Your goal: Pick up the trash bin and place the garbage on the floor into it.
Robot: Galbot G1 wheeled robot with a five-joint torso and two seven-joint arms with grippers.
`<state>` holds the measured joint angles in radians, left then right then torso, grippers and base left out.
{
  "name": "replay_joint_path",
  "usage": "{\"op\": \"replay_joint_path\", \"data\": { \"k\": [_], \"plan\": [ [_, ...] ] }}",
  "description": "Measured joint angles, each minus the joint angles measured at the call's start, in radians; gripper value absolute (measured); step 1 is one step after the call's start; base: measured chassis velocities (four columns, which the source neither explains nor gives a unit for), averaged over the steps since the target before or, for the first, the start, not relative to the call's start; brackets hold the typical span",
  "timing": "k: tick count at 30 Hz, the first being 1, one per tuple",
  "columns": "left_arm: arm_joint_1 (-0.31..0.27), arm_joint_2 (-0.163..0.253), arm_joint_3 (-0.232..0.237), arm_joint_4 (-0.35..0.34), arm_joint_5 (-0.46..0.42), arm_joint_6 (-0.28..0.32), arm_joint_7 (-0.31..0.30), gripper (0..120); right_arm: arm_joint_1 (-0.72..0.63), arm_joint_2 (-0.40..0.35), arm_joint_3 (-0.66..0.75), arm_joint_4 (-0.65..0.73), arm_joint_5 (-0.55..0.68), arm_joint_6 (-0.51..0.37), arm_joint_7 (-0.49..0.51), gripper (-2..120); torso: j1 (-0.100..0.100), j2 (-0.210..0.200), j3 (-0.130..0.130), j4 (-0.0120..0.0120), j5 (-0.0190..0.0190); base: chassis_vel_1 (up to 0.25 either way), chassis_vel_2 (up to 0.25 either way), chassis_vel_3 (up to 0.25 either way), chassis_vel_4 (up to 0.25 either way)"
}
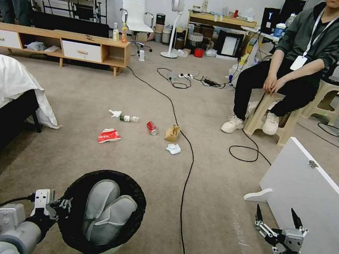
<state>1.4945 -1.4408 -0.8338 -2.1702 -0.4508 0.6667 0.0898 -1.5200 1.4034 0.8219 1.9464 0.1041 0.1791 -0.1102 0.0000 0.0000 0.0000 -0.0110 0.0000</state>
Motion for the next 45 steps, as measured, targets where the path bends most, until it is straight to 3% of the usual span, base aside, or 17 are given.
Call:
{"op": "replay_joint_path", "data": {
  "k": [28,45],
  "plan": [
    [-0.006,-0.006,0.001,0.002,0.0,-0.001,0.0,4,0.004,0.001,0.007,0.002,-0.002,-0.001,0.0,100,0.0,0.0,0.0,0.0,0.0,0.0,0.0,0.0,0.0],
    [-0.006,-0.008,0.001,0.001,0.0,-0.001,0.001,4,0.006,0.001,0.008,0.002,-0.005,-0.005,0.005,100,0.0,0.0,0.0,-0.0001,0.0,-0.092,0.083,0.086,-0.093]
  ]
}}
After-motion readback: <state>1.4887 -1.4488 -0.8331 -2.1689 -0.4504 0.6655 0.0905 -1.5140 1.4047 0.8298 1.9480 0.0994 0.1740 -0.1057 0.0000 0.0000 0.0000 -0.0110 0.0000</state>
